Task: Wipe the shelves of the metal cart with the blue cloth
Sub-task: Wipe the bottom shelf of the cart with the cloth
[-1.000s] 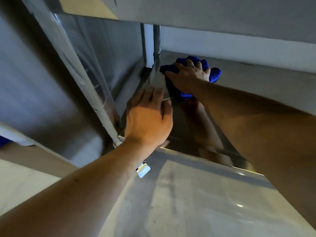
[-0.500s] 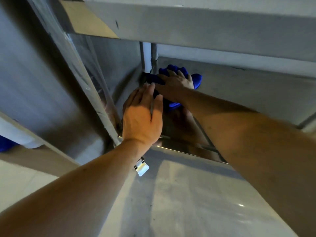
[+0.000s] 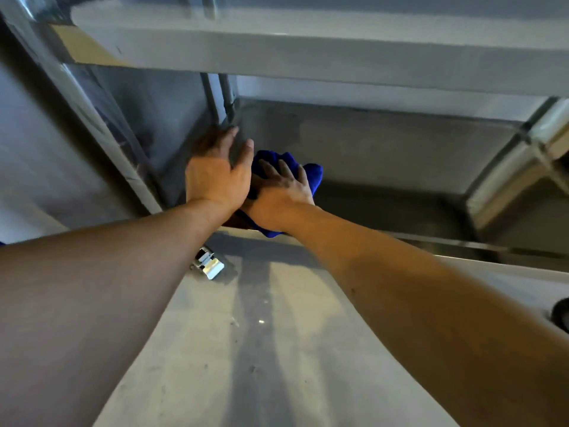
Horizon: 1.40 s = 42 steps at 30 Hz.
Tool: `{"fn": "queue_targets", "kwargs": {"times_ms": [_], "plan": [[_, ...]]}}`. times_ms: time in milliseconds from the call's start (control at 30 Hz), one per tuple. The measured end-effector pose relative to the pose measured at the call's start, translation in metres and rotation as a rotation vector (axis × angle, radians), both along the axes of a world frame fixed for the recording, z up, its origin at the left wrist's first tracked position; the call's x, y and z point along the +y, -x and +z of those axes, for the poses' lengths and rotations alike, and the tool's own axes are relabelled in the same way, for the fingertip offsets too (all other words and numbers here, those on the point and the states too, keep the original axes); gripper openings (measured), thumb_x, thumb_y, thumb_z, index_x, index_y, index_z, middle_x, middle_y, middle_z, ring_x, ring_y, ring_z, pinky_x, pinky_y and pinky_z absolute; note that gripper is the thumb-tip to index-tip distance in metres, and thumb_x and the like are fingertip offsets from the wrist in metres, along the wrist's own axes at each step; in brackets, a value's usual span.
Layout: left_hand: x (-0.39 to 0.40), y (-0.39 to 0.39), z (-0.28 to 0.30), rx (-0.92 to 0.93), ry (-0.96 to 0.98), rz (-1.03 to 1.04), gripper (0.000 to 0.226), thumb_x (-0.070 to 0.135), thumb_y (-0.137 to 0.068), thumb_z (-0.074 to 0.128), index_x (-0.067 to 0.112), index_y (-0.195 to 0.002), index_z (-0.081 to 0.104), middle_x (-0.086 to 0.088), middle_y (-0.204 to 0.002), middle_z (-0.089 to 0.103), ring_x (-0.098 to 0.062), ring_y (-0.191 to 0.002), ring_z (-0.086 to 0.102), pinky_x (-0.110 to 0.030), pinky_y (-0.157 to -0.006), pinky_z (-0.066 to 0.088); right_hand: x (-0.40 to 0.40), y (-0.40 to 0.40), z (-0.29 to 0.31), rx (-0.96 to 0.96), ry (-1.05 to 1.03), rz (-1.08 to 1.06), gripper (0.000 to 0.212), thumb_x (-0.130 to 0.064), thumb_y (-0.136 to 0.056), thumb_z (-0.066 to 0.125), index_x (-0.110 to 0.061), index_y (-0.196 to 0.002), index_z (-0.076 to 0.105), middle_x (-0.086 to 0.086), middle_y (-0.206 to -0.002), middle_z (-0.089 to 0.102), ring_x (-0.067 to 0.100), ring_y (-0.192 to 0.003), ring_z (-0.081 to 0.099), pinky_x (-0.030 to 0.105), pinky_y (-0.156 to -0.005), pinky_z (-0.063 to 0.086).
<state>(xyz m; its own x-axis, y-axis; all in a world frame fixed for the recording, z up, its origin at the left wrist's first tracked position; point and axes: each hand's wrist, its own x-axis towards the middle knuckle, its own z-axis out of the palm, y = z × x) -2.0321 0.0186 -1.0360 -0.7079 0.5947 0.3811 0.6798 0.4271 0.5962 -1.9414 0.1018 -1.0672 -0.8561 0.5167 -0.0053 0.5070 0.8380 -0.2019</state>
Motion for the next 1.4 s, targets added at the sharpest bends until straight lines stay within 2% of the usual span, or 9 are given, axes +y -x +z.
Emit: {"fn": "queue_targets", "kwargs": {"times_ms": [133,300,633,767,900,1033,1267,1400], "plan": [[0.013,-0.034,0.005,0.020,0.155,-0.087,0.056,0.058,-0.098,0.039,0.032,-0.147,0.040,-0.010,-0.146,0.050,-0.033,-0.131,0.046,-0.042,-0.106,0.039,0.023,-0.055,-0.007,0.004,-0.014,-0.116,0.071,-0.078,-0.091,0.019,-0.049,-0.156,0.020,-0.001,-0.169,0.014,0.035,-0.153,0.007,0.063,-0.119,-0.003],[0.043,-0.092,0.010,0.043,0.164,-0.211,0.058,0.059,-0.097,0.036,0.029,-0.147,0.037,-0.011,-0.148,0.043,-0.032,-0.135,0.039,-0.047,-0.109,0.036,0.066,-0.149,-0.011,-0.020,-0.044,-0.264,0.072,-0.079,-0.090,0.015,-0.048,-0.155,0.024,-0.001,-0.169,0.016,0.036,-0.153,0.009,0.065,-0.119,0.000],[0.111,-0.220,0.005,0.015,0.242,-0.449,0.060,0.059,-0.098,0.035,0.031,-0.151,0.031,-0.006,-0.156,0.034,-0.030,-0.140,0.033,-0.049,-0.112,0.032,0.144,-0.347,-0.003,-0.131,-0.023,-0.732,0.072,-0.078,-0.093,0.018,-0.045,-0.157,0.017,0.000,-0.169,0.012,0.036,-0.154,0.005,0.067,-0.117,0.001],[0.119,-0.238,0.002,0.120,0.239,-0.515,0.058,0.056,-0.099,0.037,0.026,-0.149,0.035,-0.007,-0.155,0.035,-0.030,-0.141,0.030,-0.050,-0.114,0.028,0.162,-0.382,0.004,-0.159,0.001,-0.803,0.072,-0.076,-0.095,0.019,-0.043,-0.159,0.014,0.002,-0.170,0.008,0.038,-0.154,0.002,0.068,-0.116,0.003],[0.113,-0.218,-0.004,0.191,0.257,-0.509,0.058,0.055,-0.099,0.037,0.025,-0.148,0.037,-0.006,-0.155,0.035,-0.028,-0.143,0.027,-0.047,-0.117,0.023,0.177,-0.367,0.010,-0.162,0.033,-0.844,0.072,-0.076,-0.096,0.024,-0.042,-0.158,0.014,0.003,-0.170,0.006,0.040,-0.153,0.000,0.069,-0.116,0.001],[0.091,-0.176,-0.013,0.164,0.311,-0.413,0.058,0.056,-0.098,0.038,0.027,-0.149,0.035,-0.004,-0.156,0.033,-0.028,-0.144,0.025,-0.049,-0.118,0.023,0.185,-0.315,0.013,-0.152,0.056,-0.904,0.071,-0.076,-0.096,0.023,-0.043,-0.158,0.014,0.004,-0.170,0.005,0.042,-0.153,-0.001,0.069,-0.117,-0.001],[0.039,-0.086,-0.016,0.149,0.276,-0.256,0.057,0.056,-0.099,0.035,0.026,-0.147,0.041,-0.008,-0.151,0.042,-0.031,-0.140,0.033,-0.045,-0.116,0.026,0.162,-0.175,0.005,-0.098,0.009,-0.693,0.072,-0.078,-0.094,0.018,-0.044,-0.157,0.020,0.005,-0.169,0.011,0.044,-0.152,0.003,0.069,-0.117,0.000],[0.011,-0.043,-0.020,0.075,0.257,-0.137,0.061,0.063,-0.096,0.028,0.031,-0.146,0.040,-0.011,-0.144,0.050,-0.034,-0.134,0.041,-0.052,-0.110,0.037,0.129,-0.090,-0.002,-0.078,-0.008,-0.537,0.074,-0.081,-0.090,0.014,-0.046,-0.155,0.022,0.005,-0.168,0.013,0.045,-0.151,0.005,0.072,-0.114,0.001]]}}
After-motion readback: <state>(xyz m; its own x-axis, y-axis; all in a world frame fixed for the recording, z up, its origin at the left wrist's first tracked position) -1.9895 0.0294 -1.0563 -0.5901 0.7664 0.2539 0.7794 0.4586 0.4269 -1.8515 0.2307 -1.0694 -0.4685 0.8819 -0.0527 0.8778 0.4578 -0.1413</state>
